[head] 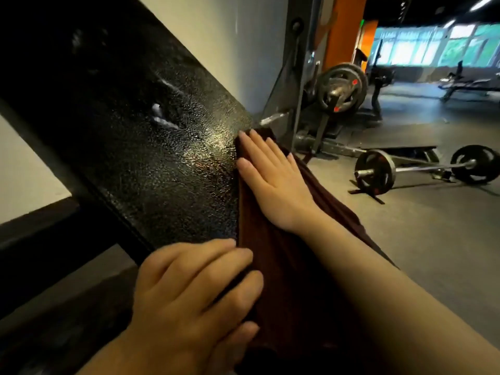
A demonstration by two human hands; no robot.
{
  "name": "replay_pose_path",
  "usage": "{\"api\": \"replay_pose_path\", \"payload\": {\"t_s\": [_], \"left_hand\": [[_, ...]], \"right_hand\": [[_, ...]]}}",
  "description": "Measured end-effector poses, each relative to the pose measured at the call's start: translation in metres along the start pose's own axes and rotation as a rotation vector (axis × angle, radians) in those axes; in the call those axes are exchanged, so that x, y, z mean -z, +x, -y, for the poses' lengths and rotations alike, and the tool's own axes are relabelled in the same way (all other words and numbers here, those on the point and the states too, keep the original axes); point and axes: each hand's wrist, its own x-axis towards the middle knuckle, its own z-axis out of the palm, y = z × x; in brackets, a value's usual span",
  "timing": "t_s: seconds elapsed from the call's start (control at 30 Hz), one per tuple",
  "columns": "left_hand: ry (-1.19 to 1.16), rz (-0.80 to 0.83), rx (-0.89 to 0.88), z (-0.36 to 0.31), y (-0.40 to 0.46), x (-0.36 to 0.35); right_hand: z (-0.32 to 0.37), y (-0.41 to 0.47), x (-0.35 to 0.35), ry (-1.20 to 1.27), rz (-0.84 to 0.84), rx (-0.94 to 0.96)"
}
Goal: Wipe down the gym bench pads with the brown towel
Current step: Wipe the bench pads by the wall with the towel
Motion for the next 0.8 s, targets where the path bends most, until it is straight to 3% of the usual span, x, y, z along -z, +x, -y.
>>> {"api": "replay_pose_path", "payload": {"t_s": [0.23,0.43,0.6,0.8], "left_hand": [[-0.047,0.342,0.204,-0.014,0.014,0.025],[-0.223,0.565,0.310,-0.023,0.030,0.057],[-0.265,0.609,0.451,0.019,0.064,0.086],[-0.113,0.608,0.379,0.107,0.098,0.093]], "right_hand": [[0.012,-0.017,0.001,-0.019,0.007,-0.203],[0.017,-0.033,0.001,-0.053,-0.019,-0.339],[0.013,-0.033,0.001,-0.085,-0.012,-0.398],[0.015,-0.031,-0.002,-0.087,-0.006,-0.470]]}}
